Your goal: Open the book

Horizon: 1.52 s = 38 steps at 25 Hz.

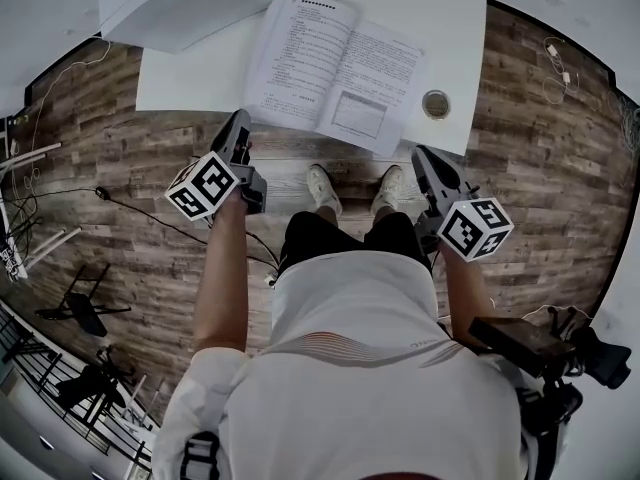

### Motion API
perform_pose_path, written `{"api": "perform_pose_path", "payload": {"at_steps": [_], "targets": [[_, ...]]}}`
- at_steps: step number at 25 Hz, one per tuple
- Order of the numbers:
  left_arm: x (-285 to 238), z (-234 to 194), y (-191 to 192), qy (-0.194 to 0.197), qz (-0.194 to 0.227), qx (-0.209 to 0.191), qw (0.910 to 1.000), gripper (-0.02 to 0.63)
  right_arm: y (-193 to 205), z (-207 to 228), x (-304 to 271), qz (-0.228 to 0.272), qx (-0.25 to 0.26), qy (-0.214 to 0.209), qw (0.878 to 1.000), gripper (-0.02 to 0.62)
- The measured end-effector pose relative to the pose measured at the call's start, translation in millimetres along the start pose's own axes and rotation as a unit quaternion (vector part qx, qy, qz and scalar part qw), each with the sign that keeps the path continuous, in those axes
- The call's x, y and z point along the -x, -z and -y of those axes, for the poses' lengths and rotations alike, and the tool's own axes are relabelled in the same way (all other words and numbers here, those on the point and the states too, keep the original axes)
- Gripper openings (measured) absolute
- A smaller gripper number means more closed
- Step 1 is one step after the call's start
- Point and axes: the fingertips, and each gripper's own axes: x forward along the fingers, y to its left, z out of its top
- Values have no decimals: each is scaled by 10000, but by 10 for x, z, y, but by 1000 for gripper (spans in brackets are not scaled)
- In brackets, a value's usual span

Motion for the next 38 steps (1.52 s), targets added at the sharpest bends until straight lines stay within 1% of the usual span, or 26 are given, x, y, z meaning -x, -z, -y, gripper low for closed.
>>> {"api": "perform_pose_path", "payload": {"at_steps": [3,6,11,17,19,20,21,23,27,29,31,32,35,38], "targets": [[-26,-303,171,-375,-299,-276,9985,32,13,29,-29,-34,1,58,10000,-5],[26,-511,355,-591,-538,-437,9958,32,46,-23,-50,-76,38,70,9999,-5],[32,-580,530,-710,-755,-852,9910,32,96,-103,-96,-122,64,80,9999,-5],[4,-653,568,-810,-794,-1083,9876,45,115,-132,-106,-126,105,38,9999,-5],[12,-630,558,-692,-806,-1071,9886,77,98,-141,-92,-102,114,27,9999,-5],[18,-609,549,-609,-797,-1036,9895,123,92,-140,-85,-88,120,26,9999,-5],[27,-586,535,-547,-773,-1018,9903,150,87,-137,-78,-72,126,27,9999,-5],[63,-545,482,-535,-686,-1097,9902,155,77,-137,-64,-33,142,32,9999,-5],[191,-469,283,-650,-381,-1391,9874,155,28,-214,-46,76,209,27,9997,-5],[253,-371,143,-555,-218,-1561,9859,155,-11,-281,-56,155,253,30,9996,-5],[320,-212,-12,-336,-51,-1738,9842,153,-44,-362,-59,239,292,47,9993,-5],[358,-117,-92,-210,43,-1825,9830,142,-53,-405,-55,281,303,62,9991,-5],[477,189,-319,158,339,-2041,9782,60,-57,-516,-17,395,317,134,9986,-5],[575,482,-501,501,548,-2259,9713,11,-77,-591,34,494,367,217,9979,-5]]}}
